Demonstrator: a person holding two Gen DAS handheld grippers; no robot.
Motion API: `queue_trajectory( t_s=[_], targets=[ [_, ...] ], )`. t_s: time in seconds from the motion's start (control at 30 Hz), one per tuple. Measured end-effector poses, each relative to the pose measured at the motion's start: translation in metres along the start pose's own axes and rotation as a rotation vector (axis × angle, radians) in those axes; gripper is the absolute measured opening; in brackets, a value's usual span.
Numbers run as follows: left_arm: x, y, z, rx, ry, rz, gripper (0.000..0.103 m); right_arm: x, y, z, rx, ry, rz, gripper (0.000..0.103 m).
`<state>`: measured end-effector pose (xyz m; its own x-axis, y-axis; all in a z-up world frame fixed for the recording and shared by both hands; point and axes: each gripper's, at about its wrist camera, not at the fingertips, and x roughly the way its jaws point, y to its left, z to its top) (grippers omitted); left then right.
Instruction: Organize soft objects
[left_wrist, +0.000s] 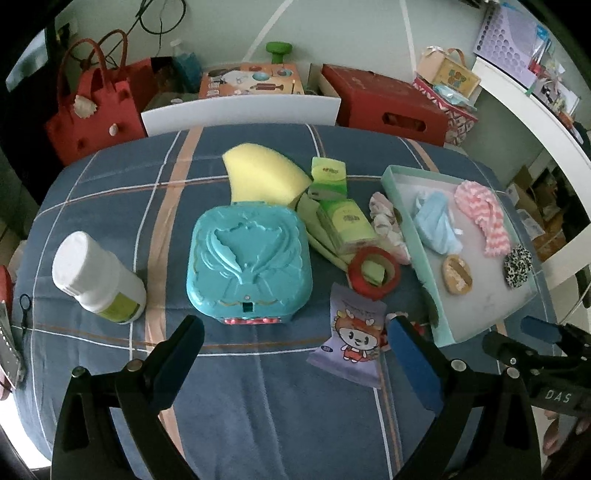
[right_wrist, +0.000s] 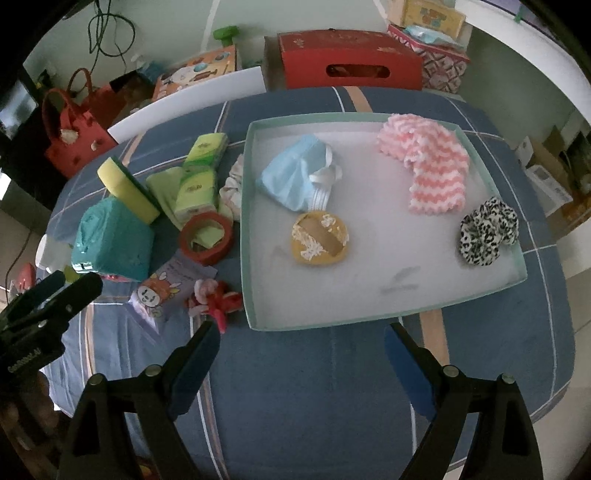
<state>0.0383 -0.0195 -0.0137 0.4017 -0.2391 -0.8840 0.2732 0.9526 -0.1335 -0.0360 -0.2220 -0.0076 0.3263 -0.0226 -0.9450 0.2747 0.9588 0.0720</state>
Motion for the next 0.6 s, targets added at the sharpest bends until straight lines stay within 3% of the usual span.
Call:
queue_trajectory(
  t_s=[0.17, 0.6],
  targets=[
    [0.008, 0.000, 0.000, -0.002, 0.028, -0.009, 0.100, 0.013, 0.000, -0.004, 0.004, 0.013, -0.036, 0.092],
    [0.033, -0.006, -0.001, -0.006, 0.113, -0.043, 0.100, 0.027, 0.007, -0.011, -0.027, 0.018, -0.010, 0.092]
  ],
)
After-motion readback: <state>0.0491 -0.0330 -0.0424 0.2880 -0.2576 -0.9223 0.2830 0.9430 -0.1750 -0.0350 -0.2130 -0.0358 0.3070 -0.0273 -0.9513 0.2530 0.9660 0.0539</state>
